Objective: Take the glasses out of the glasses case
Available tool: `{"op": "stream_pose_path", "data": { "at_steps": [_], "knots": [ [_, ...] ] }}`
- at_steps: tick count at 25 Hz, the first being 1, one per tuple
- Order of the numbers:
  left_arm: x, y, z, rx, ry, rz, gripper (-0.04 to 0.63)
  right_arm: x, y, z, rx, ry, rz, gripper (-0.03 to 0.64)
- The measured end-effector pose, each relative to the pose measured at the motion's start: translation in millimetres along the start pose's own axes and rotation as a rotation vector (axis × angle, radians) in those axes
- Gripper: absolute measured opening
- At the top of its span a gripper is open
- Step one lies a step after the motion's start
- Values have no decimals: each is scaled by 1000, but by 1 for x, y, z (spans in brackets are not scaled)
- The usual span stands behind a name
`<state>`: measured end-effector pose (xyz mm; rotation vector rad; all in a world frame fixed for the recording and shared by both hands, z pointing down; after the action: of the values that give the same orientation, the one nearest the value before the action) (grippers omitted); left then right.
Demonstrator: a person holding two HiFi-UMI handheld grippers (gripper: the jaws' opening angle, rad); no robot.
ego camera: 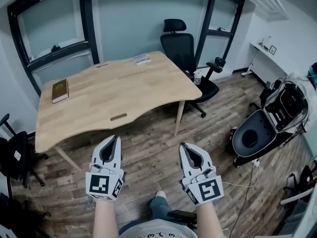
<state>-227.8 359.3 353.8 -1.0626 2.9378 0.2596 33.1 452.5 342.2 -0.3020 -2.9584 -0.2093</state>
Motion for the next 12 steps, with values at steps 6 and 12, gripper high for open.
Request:
{"op": "stream_pose_path", "data": {
  "at_steps": [6,12],
  "knots": [
    [3,-113,6,-33,-22,56,17,-90,-89,-7,-29,19,65,11],
    [20,-189,-6,37,-59,84,16,-137,-157,-19,-39,20,88,11]
  ]
}}
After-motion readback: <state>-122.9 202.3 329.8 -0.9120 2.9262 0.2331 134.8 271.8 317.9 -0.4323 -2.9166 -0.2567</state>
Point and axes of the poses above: the fingertips, and each gripper's own axes: y backward along the fingers, x to its left, z out of its top, the point moved 9 cm from there along y, backward along the fingers, and after that the axes turned 4 degrees about -z, right-handed, at the moved point
